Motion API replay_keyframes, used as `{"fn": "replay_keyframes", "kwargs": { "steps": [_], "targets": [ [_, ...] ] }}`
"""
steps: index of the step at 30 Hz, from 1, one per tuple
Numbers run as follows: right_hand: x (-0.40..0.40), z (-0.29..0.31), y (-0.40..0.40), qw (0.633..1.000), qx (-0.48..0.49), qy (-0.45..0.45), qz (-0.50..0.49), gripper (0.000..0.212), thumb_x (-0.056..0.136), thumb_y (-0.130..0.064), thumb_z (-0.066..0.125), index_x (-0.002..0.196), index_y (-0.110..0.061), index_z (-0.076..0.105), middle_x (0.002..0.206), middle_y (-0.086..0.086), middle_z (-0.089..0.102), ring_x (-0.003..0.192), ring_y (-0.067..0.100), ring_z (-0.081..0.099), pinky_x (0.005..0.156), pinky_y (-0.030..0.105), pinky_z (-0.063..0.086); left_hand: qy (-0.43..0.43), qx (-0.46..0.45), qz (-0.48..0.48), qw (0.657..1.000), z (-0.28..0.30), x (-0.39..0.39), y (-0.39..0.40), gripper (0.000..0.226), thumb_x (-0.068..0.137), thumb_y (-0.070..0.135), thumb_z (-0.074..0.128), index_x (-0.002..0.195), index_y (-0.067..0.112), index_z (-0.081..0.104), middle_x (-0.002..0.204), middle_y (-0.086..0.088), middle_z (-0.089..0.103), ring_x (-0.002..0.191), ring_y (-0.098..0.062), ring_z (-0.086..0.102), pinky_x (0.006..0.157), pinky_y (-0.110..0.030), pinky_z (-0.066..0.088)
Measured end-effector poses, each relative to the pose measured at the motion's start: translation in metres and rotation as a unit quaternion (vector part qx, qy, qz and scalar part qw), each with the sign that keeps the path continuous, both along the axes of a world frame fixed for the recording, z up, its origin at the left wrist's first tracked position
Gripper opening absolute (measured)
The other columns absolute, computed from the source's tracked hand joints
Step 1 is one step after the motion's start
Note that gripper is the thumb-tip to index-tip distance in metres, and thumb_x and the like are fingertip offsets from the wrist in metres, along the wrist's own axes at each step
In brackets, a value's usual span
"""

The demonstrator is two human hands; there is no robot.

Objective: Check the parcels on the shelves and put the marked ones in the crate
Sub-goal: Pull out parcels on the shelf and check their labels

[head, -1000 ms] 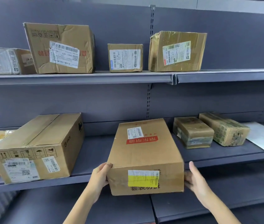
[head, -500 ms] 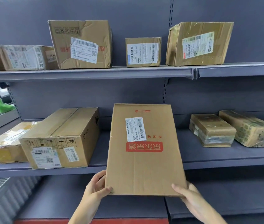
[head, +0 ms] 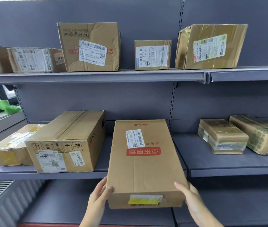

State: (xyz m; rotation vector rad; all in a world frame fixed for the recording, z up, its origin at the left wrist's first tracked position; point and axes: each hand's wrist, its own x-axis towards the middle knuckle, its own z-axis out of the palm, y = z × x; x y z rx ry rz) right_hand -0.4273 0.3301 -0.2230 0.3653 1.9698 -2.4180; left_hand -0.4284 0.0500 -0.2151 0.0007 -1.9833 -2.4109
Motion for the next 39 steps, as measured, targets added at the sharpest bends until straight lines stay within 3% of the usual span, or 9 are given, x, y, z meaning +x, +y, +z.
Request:
{"fn": "replay_keyframes", "kwargs": {
  "steps": [2,5,8,12,15,19,25,31,39],
  "targets": [
    [-0.009,0.008,-0.004,0.998,0.027,0.044,-0.022,0.048,0.085,-0.022,0.062,0.130,-0.017,0.048,0.115,-0.002,0.059,0.110,0.020,0.053,0.097,0.033,0.039,0.011,-0.052,0.034,0.998,0.010,-0.006,0.005,0.024,0.096,0.025,0.045,0.119,0.029,0.052,0.118,0.007,0.062,0.109,-0.012,0.054,0.084,-0.026,0.043],
    [-0.021,0.021,-0.013,0.988,0.093,0.098,-0.076,0.055,0.089,-0.030,0.056,0.139,-0.030,0.035,0.122,-0.011,0.047,0.122,0.015,0.043,0.108,0.038,0.031,0.032,-0.135,0.077,0.987,0.023,-0.020,0.011,0.038,0.099,0.036,0.032,0.135,0.029,0.041,0.131,0.010,0.046,0.113,-0.010,0.042,0.092,-0.025,0.032],
    [-0.031,0.028,-0.019,0.969,0.175,0.136,-0.112,0.054,0.090,-0.031,0.055,0.139,-0.030,0.035,0.119,-0.010,0.049,0.117,0.012,0.044,0.107,0.037,0.033,0.062,-0.225,0.090,0.968,0.031,-0.035,0.018,0.045,0.100,0.028,0.030,0.145,0.022,0.026,0.131,0.009,0.039,0.116,-0.011,0.041,0.091,-0.019,0.029],
    [-0.044,0.029,-0.022,0.876,0.381,0.253,-0.153,0.051,0.089,-0.042,0.051,0.130,-0.012,0.051,0.134,-0.008,0.047,0.125,0.007,0.042,0.104,0.017,0.029,0.170,-0.391,0.120,0.896,0.023,-0.057,0.019,0.048,0.098,0.036,0.025,0.141,0.016,0.035,0.155,0.002,0.020,0.140,-0.003,0.011,0.109,-0.016,0.010],
    [-0.060,0.026,-0.018,0.825,0.465,0.290,-0.140,0.066,0.092,-0.056,0.032,0.109,-0.001,0.066,0.120,0.006,0.061,0.116,0.020,0.057,0.104,0.004,0.025,0.214,-0.438,0.126,0.864,0.024,-0.072,0.013,0.083,0.090,0.062,0.001,0.127,0.008,0.052,0.141,-0.006,0.044,0.132,-0.002,0.023,0.109,-0.006,0.006],
    [-0.080,0.026,-0.013,0.810,0.495,0.294,-0.112,0.071,0.095,-0.054,0.024,0.109,0.002,0.065,0.117,0.016,0.064,0.114,0.029,0.057,0.107,0.004,0.019,0.224,-0.462,0.108,0.851,0.029,-0.086,0.009,0.091,0.083,0.070,0.003,0.130,0.007,0.050,0.139,-0.003,0.046,0.132,-0.006,0.029,0.106,-0.003,0.004],
    [-0.104,0.032,-0.012,0.800,0.513,0.293,-0.106,0.074,0.094,-0.055,0.022,0.108,0.003,0.065,0.114,0.017,0.065,0.113,0.029,0.057,0.106,0.015,0.022,0.206,-0.502,0.053,0.838,0.031,-0.111,0.003,0.106,0.072,0.084,0.007,0.135,0.008,0.044,0.145,-0.004,0.039,0.137,-0.015,0.027,0.109,-0.020,0.015],
    [-0.121,0.030,-0.014,0.801,0.512,0.283,-0.122,0.069,0.097,-0.048,0.023,0.103,0.005,0.067,0.108,0.020,0.067,0.106,0.032,0.061,0.104,0.022,0.029,0.209,-0.523,0.051,0.825,0.032,-0.124,0.002,0.107,0.071,0.085,0.014,0.132,0.003,0.046,0.142,-0.010,0.042,0.136,-0.022,0.031,0.109,-0.025,0.020],
    [-0.121,0.033,-0.013,0.798,0.523,0.282,-0.101,0.070,0.097,-0.046,0.022,0.101,0.007,0.067,0.105,0.021,0.068,0.103,0.033,0.063,0.105,0.016,0.025,0.223,-0.578,0.063,0.782,0.033,-0.130,0.000,0.107,0.070,0.084,0.011,0.131,0.005,0.049,0.140,-0.009,0.046,0.133,-0.024,0.034,0.110,-0.035,0.030]
  ]
}}
